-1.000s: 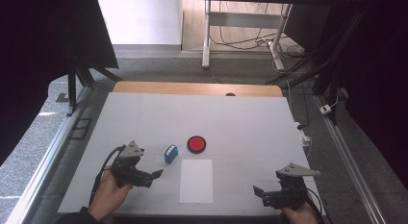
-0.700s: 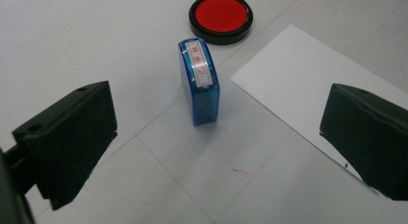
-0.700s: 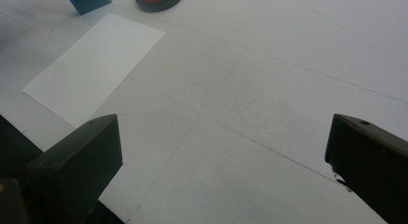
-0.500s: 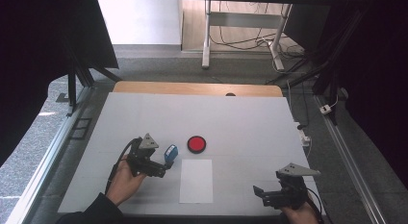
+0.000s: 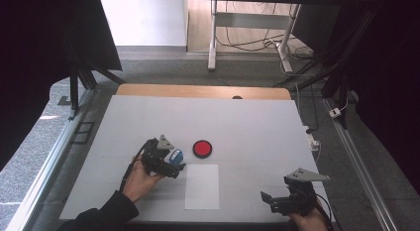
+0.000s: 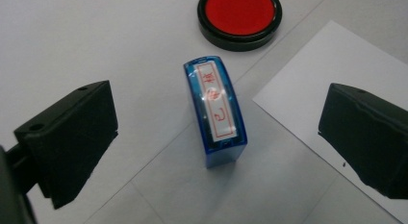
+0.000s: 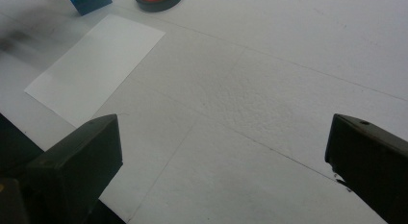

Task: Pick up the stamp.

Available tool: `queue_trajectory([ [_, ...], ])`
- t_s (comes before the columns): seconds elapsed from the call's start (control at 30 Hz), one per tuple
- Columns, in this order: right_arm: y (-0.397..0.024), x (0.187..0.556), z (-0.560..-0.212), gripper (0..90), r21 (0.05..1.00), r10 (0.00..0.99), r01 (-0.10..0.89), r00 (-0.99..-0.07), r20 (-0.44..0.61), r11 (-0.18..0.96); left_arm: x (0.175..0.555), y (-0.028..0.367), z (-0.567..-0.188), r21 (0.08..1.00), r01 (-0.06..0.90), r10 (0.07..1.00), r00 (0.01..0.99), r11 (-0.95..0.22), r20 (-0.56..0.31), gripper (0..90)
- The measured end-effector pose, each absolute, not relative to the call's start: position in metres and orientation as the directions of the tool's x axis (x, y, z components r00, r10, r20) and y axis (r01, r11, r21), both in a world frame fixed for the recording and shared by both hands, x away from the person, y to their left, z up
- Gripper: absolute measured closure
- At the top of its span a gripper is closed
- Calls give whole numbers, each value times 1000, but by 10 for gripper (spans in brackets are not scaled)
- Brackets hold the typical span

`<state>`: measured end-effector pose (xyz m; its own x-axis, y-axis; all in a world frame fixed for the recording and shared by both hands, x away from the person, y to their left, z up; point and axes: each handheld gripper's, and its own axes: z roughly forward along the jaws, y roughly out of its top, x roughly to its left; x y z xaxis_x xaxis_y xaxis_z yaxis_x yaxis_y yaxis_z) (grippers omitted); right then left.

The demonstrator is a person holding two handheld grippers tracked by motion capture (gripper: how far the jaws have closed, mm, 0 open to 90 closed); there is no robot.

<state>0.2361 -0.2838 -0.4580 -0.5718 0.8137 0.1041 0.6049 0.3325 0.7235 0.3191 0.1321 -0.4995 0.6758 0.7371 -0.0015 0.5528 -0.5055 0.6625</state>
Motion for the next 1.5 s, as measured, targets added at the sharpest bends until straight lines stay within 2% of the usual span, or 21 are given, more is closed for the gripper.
queue_trajectory([
  [0.2, -284, 236, -458, 0, 724, 813, 604, -573, 104, 333, 322, 127, -501, 645, 540, 730, 682, -542, 42, 42],
  [0.37, -284, 236, -458, 0, 724, 812, 604, -574, 104, 334, 323, 127, -500, 634, 545, 733, 678, -549, 52, 247],
  [0.4, -284, 236, -458, 0, 724, 812, 604, -574, 104, 334, 323, 128, -500, 635, 548, 737, 674, -544, 49, 331],
  [0.43, -284, 236, -458, 0, 723, 812, 604, -575, 104, 335, 324, 128, -499, 633, 556, 743, 668, -539, 47, 371],
  [0.47, -284, 236, -458, 0, 723, 812, 604, -575, 104, 335, 324, 128, -499, 630, 561, 746, 665, -537, 43, 371],
  [0.53, -284, 236, -458, 0, 724, 811, 603, -575, 104, 335, 324, 129, -498, 634, 566, 749, 661, -528, 34, 454],
  [0.63, -284, 236, -458, 0, 723, 811, 603, -576, 103, 336, 325, 131, -497, 633, 580, 753, 658, -513, 8, 490],
  [0.67, -284, 236, -458, 0, 723, 811, 603, -576, 103, 336, 325, 131, -497, 635, 581, 753, 658, -510, 3, 530],
  [0.97, -283, 236, -458, 0, 723, 810, 603, -577, 104, 337, 327, 131, -497, 628, 591, 753, 658, -506, -11, 609],
  [1.1, -283, 236, -458, 0, 723, 810, 603, -578, 104, 337, 327, 130, -496, 621, 597, 755, 656, -507, -14, 690],
  [1.5, -283, 236, -458, 0, 723, 809, 603, -579, 105, 338, 328, 132, -495, 614, 621, 766, 641, -487, -40, 705],
])
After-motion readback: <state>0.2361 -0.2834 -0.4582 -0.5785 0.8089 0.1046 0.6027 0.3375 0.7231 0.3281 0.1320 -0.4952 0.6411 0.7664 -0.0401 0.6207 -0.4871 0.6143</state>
